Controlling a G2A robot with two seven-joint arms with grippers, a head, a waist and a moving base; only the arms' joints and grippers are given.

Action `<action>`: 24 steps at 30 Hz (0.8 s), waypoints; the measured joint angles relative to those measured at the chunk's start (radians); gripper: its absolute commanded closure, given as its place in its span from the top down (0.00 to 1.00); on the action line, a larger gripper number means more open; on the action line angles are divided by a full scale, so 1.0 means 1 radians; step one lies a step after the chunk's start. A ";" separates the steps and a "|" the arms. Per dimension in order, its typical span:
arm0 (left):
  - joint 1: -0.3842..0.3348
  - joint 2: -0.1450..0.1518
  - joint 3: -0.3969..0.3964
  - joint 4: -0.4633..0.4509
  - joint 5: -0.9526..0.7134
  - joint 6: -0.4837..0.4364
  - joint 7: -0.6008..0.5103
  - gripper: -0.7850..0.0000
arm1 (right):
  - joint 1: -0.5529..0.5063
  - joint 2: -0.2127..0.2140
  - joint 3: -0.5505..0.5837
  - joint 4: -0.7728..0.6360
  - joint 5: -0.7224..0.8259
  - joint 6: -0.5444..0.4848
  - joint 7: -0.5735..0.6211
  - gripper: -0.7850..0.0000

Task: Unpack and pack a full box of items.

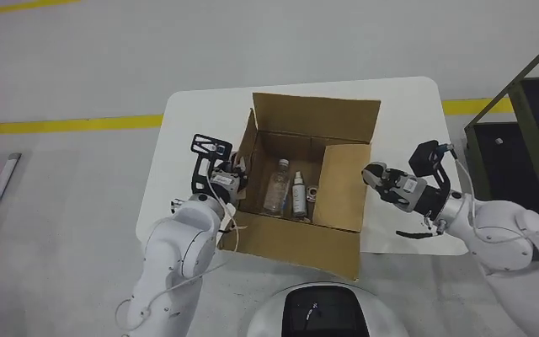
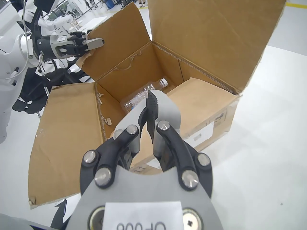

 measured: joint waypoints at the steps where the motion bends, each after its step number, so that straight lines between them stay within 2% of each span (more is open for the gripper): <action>1: 0.000 0.002 -0.002 0.001 0.014 -0.013 0.001 1.00 | 0.003 0.000 -0.003 0.002 0.000 0.000 -0.001 0.00; 14: -0.034 0.025 -0.038 0.020 0.317 -0.177 -0.060 1.00 | 0.004 -0.001 -0.026 0.022 -0.005 -0.006 0.005 0.00; 24: -0.015 0.033 -0.048 0.038 0.447 -0.234 -0.077 1.00 | 0.006 -0.002 -0.041 0.046 -0.014 -0.008 0.007 0.00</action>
